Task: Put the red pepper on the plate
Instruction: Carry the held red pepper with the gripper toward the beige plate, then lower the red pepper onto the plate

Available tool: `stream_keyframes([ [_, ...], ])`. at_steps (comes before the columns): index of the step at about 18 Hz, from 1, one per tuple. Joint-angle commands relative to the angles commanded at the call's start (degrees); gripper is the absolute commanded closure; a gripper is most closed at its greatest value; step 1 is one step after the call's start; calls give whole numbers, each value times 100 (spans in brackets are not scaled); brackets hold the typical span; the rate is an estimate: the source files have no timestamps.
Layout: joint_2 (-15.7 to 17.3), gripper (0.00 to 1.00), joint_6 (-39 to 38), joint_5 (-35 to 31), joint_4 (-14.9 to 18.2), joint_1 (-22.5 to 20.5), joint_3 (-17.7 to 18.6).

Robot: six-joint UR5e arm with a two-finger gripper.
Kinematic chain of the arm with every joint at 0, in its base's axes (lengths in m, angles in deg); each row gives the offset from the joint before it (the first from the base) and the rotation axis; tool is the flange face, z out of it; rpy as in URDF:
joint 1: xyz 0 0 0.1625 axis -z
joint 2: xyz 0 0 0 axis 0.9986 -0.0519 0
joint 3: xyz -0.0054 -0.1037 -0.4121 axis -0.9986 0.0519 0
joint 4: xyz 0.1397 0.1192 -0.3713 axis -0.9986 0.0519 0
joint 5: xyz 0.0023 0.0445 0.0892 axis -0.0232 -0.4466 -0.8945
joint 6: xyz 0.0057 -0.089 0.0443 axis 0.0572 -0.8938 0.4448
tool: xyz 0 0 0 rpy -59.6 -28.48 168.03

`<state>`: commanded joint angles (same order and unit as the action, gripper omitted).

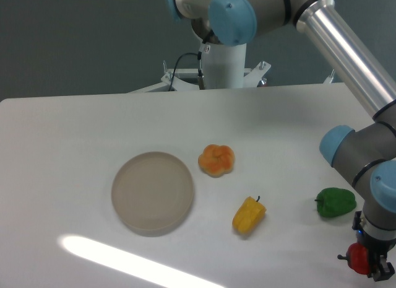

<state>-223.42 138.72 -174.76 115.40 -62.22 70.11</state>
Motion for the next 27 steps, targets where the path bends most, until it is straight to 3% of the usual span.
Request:
stream_keyframes([
  [4, 192, 58, -114, 78, 9, 53, 237],
  [8, 781, 58, -606, 61, 35, 298, 930],
  [13, 1808, 58, -1728, 53, 53, 895, 2160],
  [18, 2460, 58, -2800, 131, 44, 1571, 3127],
  [22, 2681, 58, -3918, 149, 0, 2284, 3454],
  [27, 2637, 58, -4684, 141, -18, 2663, 3595],
])
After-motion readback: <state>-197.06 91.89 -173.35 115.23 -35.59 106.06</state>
